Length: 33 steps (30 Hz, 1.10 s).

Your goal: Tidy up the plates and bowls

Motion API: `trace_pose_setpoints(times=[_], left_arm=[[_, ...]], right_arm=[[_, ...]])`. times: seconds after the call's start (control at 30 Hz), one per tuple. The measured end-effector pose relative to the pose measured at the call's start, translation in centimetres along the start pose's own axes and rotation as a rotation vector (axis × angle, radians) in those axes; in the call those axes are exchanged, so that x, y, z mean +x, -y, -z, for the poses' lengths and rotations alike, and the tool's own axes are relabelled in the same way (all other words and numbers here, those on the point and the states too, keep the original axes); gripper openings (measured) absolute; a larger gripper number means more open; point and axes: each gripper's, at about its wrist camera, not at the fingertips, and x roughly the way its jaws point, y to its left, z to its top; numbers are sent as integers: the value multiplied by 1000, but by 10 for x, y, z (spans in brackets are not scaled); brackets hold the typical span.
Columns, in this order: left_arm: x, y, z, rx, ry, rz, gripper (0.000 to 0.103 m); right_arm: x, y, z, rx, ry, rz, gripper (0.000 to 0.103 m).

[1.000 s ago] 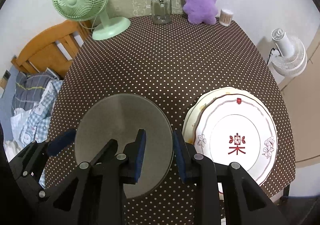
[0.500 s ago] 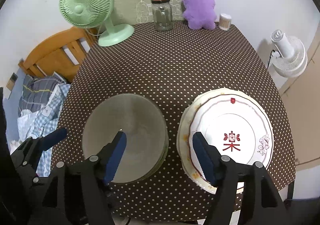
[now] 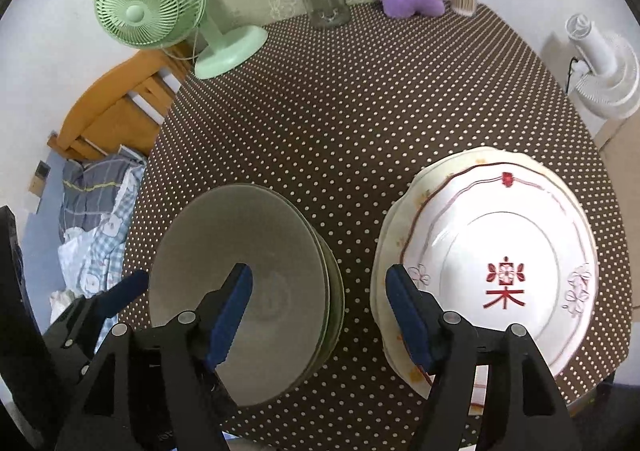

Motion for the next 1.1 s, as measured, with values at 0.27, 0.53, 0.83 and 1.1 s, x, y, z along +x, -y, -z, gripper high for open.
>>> trace_pose_setpoints(times=[0.27, 0.53, 0.83, 1.1], left_arm=[[14, 6, -2, 12, -15, -7, 80], [27, 5, 1, 12, -62, 32, 72], [32, 4, 0, 32, -74, 73, 69], [31, 8, -2, 50, -66, 98, 58]], right_arm=[[22, 2, -6, -3, -65, -22, 60], [39, 2, -6, 12, -113, -13, 58], [52, 1, -4, 42, -153, -17, 49], [55, -8, -9, 31, -159, -10, 41]])
